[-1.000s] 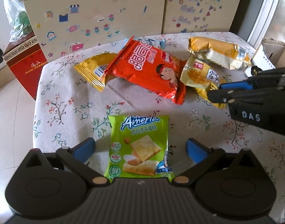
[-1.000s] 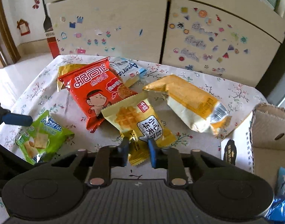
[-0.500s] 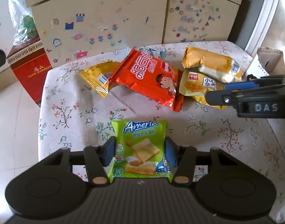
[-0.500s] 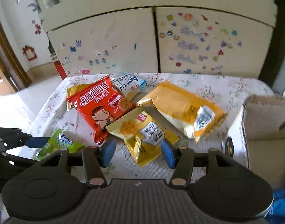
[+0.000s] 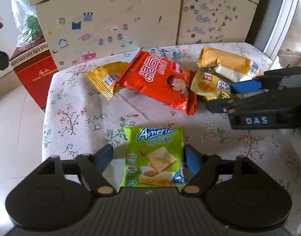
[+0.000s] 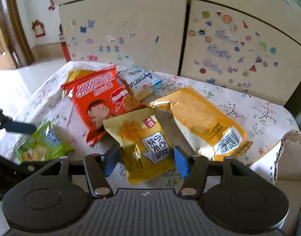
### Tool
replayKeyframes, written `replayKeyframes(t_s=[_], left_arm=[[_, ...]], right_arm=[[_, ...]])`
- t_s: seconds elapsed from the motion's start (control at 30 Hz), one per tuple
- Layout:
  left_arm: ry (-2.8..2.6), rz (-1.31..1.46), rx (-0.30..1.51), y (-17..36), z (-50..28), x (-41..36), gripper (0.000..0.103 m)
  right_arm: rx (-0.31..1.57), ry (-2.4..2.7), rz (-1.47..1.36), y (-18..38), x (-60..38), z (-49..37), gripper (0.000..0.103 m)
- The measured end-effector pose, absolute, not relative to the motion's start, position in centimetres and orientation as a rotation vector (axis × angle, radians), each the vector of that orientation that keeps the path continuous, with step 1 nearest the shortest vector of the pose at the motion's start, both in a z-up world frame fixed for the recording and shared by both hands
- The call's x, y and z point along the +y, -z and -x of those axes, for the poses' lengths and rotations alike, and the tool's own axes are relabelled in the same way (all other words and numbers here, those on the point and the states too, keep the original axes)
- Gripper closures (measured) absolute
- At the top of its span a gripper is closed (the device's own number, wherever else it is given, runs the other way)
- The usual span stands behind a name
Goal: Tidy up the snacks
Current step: 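Hold the green bag in the left tool while the right tool grasps the yellow waffle bag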
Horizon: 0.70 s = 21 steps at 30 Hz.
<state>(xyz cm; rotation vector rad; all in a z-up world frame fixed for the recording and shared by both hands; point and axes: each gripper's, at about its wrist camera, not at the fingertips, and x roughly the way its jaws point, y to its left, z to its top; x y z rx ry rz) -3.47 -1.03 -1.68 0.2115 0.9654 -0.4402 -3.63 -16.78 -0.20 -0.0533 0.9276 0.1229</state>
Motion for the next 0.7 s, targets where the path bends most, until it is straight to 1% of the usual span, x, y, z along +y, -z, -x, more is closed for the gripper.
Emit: replayKeyframes(t_s=[0.07, 0.2, 0.23, 0.27, 0.33, 0.43, 0.5, 0.6, 0.67, 0.7], left_arm=[[0.426, -0.202, 0.973, 1.8, 3.4, -0.9, 0.016], [0.426, -0.200, 0.976, 1.8, 3.5, -1.0, 0.015], [0.428, -0.198, 0.977, 1.8, 3.5, -1.0, 0.015], [0.433, -0.199, 0.978, 1.7, 3.5, -1.1, 0.015], [0.443, -0.201, 0.979, 1.7, 3.6, -1.1, 0.015], [0.456, -0.205, 0.977, 1.7, 3.9, -1.1, 0.016], [0.464, -0.209, 0.972, 1.7, 4.0, -1.2, 0.017], [0.471, -0.209, 0.971, 1.7, 3.9, -1.1, 0.017], [0.474, -0.210, 0.972, 1.7, 3.9, -1.1, 0.017], [0.474, -0.209, 0.972, 1.7, 3.9, -1.1, 0.017]], right_arm=[[0.944, -0.137, 0.054, -0.1, -16.6, 3.8, 0.046], [0.929, -0.137, 0.050, -0.2, -16.4, 4.0, 0.046], [0.916, -0.132, 0.051, -0.3, -16.3, 4.0, 0.043], [0.904, -0.129, 0.051, -0.3, -16.4, 3.9, 0.035], [0.879, -0.111, 0.044, -0.3, -16.5, 3.7, 0.026], [0.847, -0.088, 0.033, -0.3, -16.9, 3.5, 0.025], [0.866, -0.088, 0.024, 0.4, -16.9, 3.2, 0.025], [0.890, -0.119, 0.065, 0.9, -16.3, 3.5, 0.032], [0.914, -0.173, 0.093, 0.3, -15.8, 3.8, 0.043], [0.926, -0.199, 0.093, 0.0, -15.7, 4.0, 0.046]])
